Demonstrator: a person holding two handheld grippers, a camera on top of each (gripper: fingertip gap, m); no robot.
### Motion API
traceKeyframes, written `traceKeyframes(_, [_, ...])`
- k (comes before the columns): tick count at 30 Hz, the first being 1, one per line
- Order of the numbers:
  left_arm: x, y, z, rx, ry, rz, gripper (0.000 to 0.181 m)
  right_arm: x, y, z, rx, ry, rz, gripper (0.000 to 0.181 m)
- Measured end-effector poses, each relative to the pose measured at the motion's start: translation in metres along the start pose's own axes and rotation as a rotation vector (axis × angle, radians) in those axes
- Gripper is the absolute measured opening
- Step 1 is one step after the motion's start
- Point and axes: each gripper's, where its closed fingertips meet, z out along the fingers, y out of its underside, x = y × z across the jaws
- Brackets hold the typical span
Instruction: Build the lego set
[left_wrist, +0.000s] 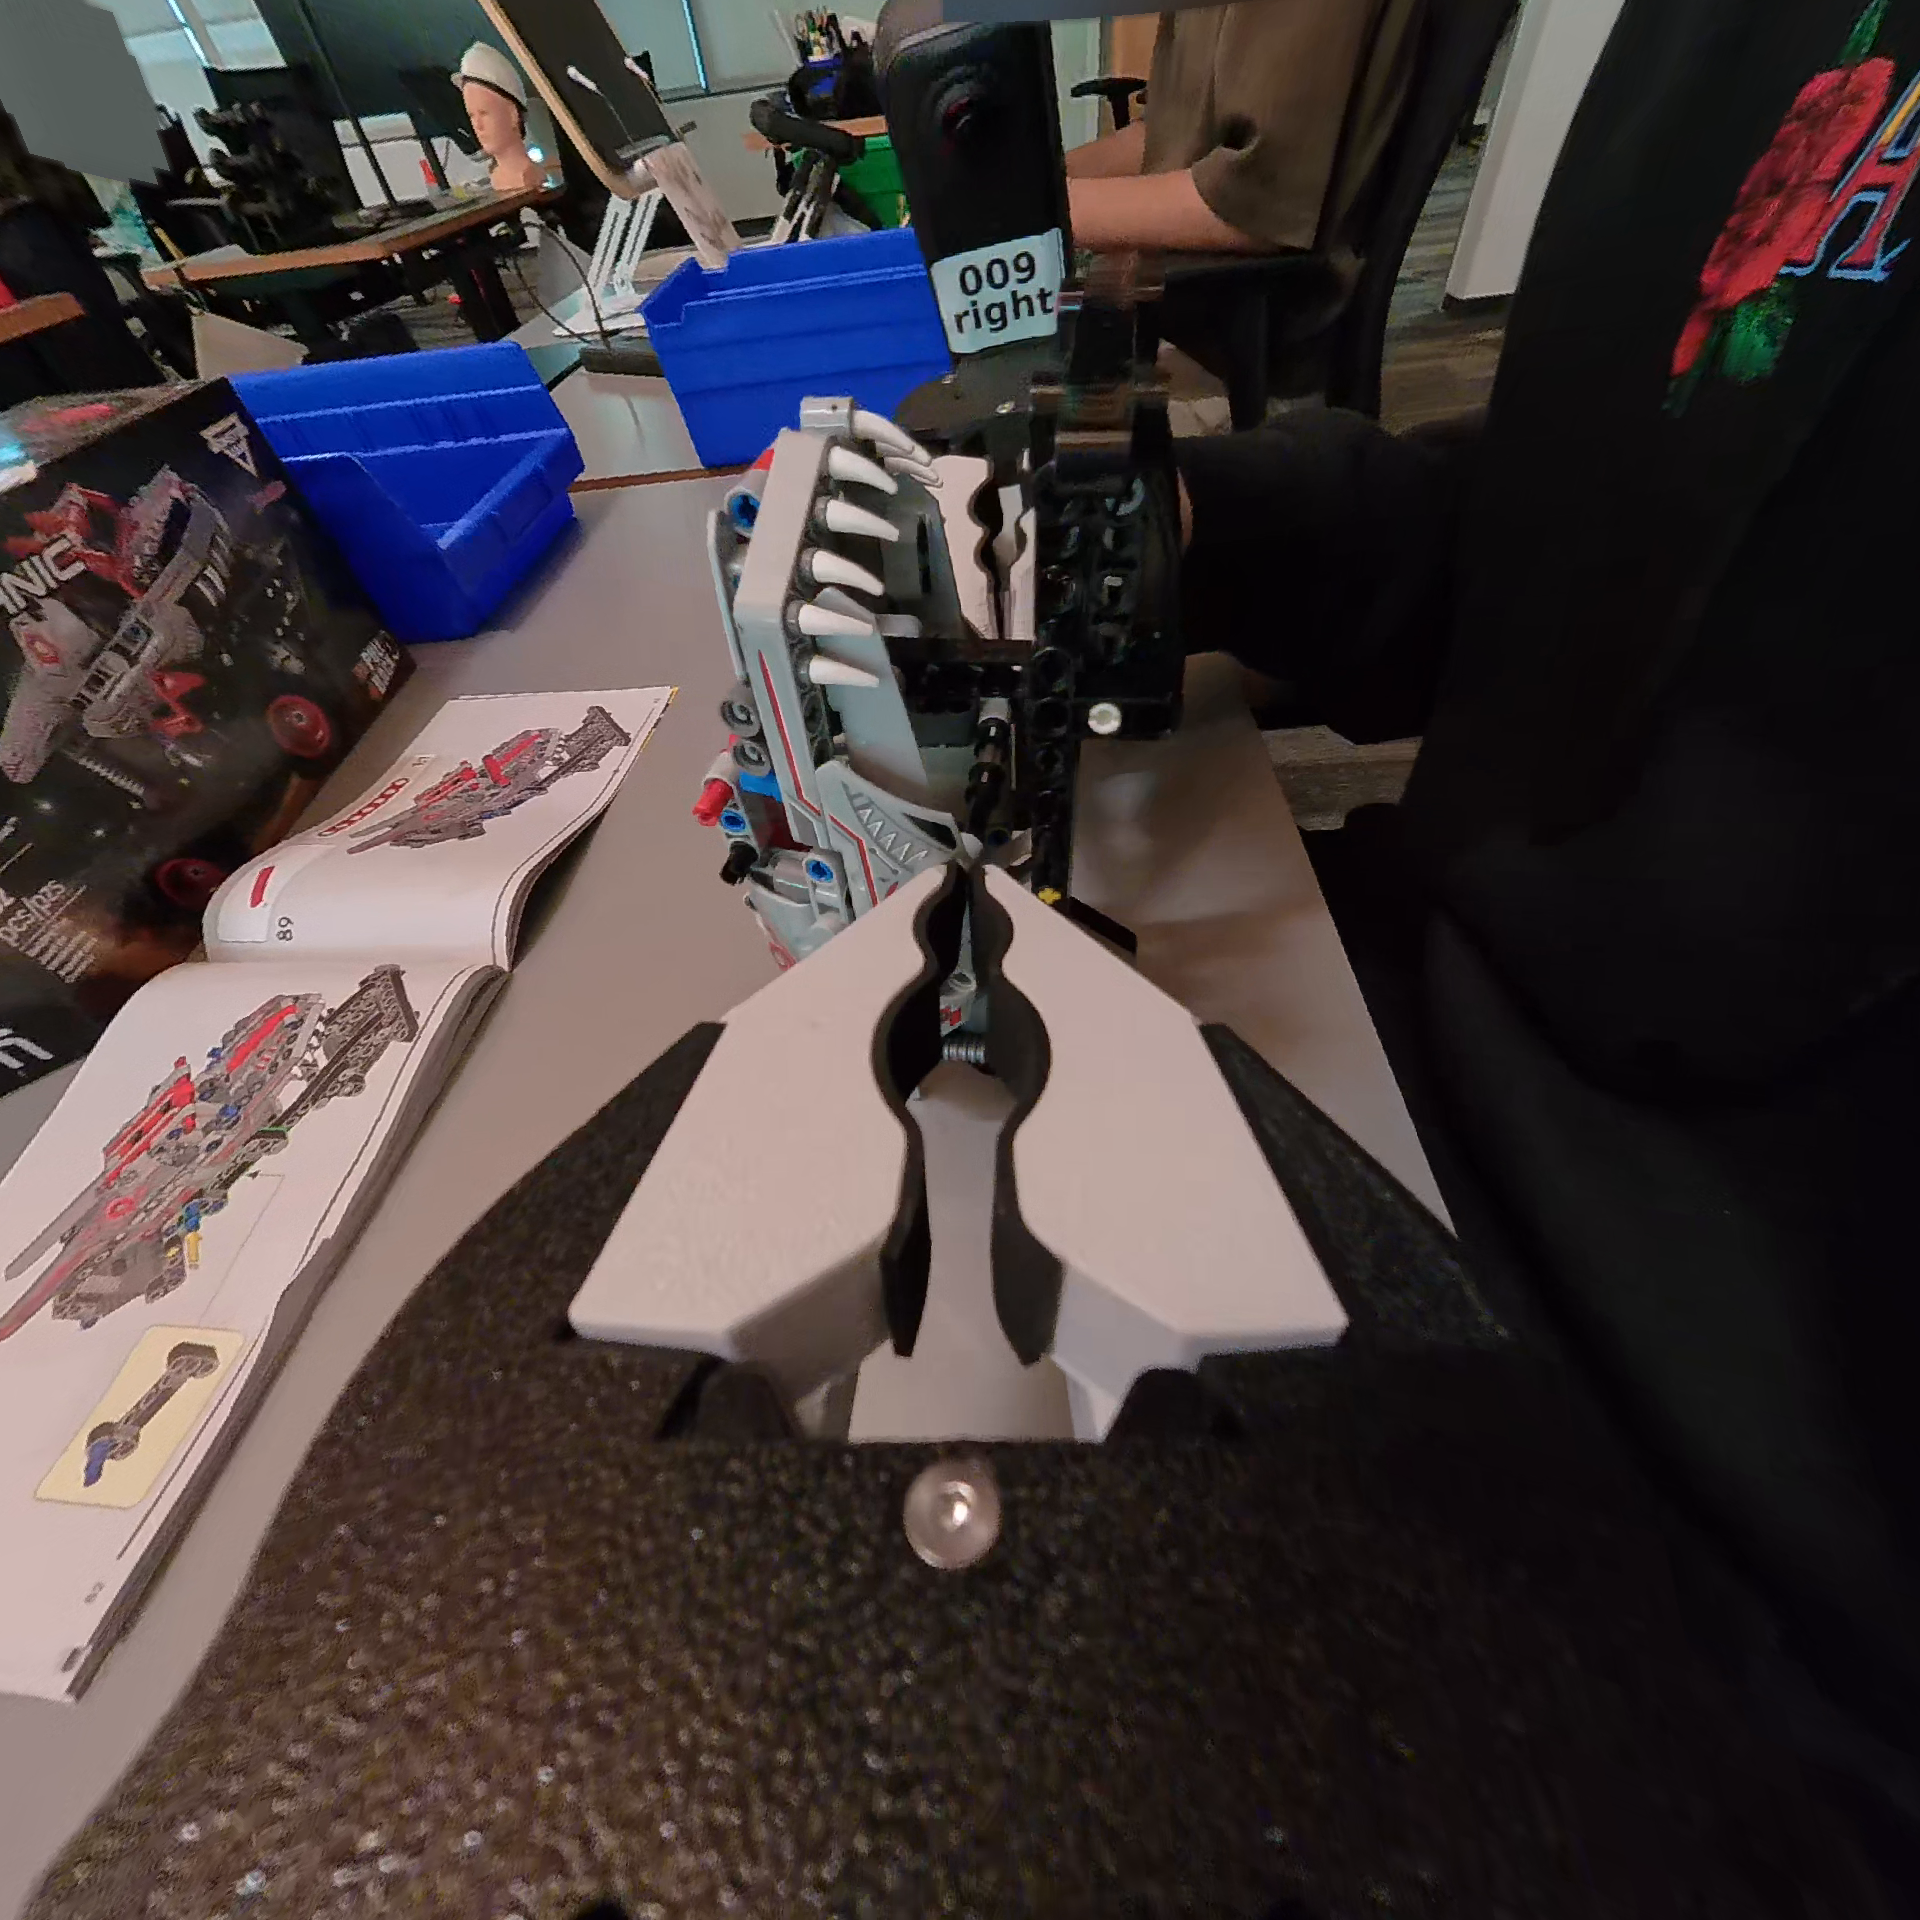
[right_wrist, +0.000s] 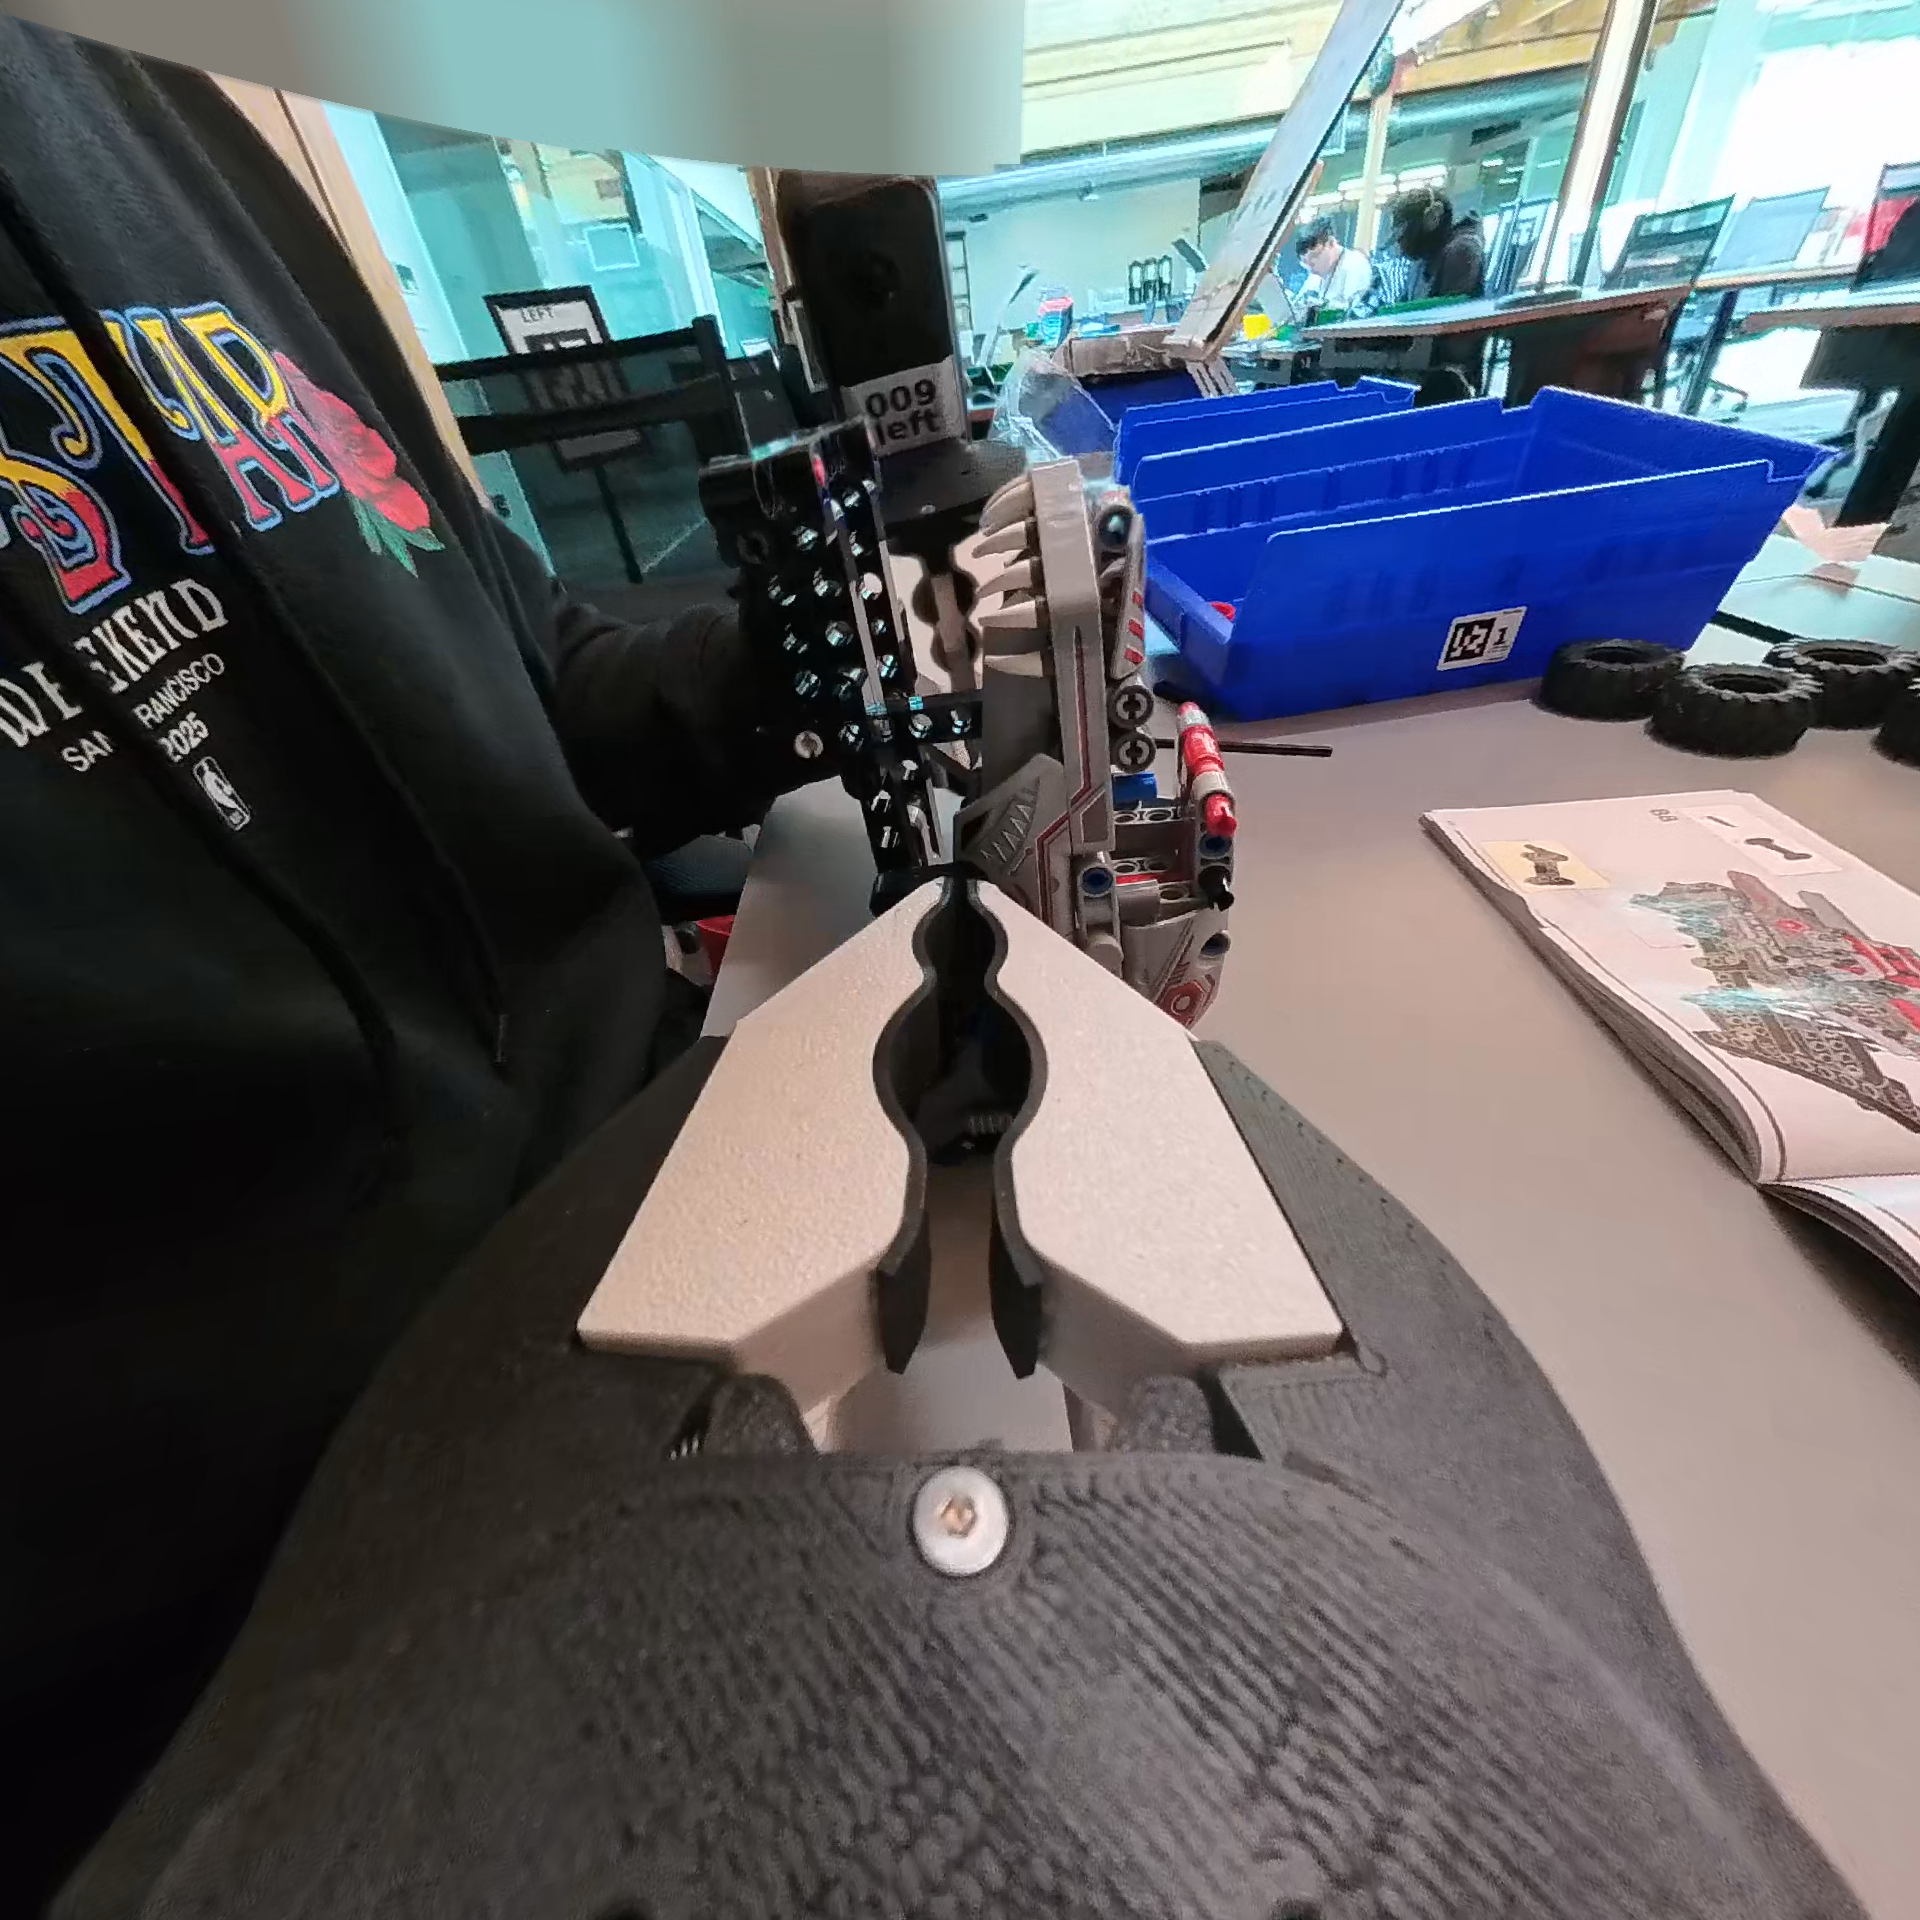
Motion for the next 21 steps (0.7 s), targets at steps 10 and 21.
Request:
traceKeyframes(10, [-0.005,-0.005,0.005,0.031,-0.060,-0.026,0.000,0.028,0.025,-0.011,-0.096,0.191,-0.016,0.001])
traceKeyframes(21, [-0.075,0.010,0.024,-0.096,-0.215,-0.006,0.013,0.063,0.044,-0.007,-0.237,0.326,0.080,0.066])
